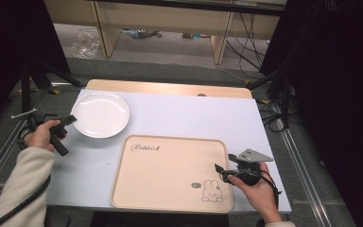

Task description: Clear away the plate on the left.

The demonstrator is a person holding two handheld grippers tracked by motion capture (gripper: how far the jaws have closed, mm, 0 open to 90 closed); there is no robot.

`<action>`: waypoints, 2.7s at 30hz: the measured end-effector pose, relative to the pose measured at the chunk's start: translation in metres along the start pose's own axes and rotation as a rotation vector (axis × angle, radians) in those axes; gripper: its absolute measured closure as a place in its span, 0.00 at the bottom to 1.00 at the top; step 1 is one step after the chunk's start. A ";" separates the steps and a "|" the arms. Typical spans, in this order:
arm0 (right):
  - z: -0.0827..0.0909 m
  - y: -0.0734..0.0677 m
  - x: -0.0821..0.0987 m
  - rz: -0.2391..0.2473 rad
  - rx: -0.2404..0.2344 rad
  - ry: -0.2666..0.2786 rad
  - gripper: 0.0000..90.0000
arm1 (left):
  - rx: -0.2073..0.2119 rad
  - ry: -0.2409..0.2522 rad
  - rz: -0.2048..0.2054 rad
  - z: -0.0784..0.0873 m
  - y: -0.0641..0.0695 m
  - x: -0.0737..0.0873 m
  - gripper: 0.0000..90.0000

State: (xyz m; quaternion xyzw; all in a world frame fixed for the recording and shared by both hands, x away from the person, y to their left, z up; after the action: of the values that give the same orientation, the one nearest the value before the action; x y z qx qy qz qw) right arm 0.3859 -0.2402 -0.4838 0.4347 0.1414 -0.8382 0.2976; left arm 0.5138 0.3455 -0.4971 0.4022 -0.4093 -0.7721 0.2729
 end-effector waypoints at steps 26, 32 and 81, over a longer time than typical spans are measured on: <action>-0.001 0.000 -0.001 0.008 -0.001 0.017 0.35 | 0.101 -0.035 0.041 -0.001 0.012 0.010 0.97; -0.001 0.000 -0.001 0.003 -0.002 0.018 0.35 | 0.082 -0.056 0.039 -0.002 0.014 0.013 0.97; -0.001 0.000 0.000 0.012 -0.004 0.011 0.35 | 0.190 -0.158 0.040 -0.010 0.046 0.045 0.97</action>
State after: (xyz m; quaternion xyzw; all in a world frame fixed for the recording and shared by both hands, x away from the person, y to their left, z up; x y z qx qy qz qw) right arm 0.3866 -0.2393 -0.4841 0.4396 0.1422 -0.8336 0.3029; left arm 0.5033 0.2840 -0.4794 0.3559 -0.5089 -0.7536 0.2156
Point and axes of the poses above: each handheld gripper's, and its own axes: z roughly backward along the jaws, x roughly out of its underside, y roughly to its right, the point moved 6 cm from there along -z, roughly forward along the jaws, and after that the axes turned 3 degrees about z, right-handed, at the moved point
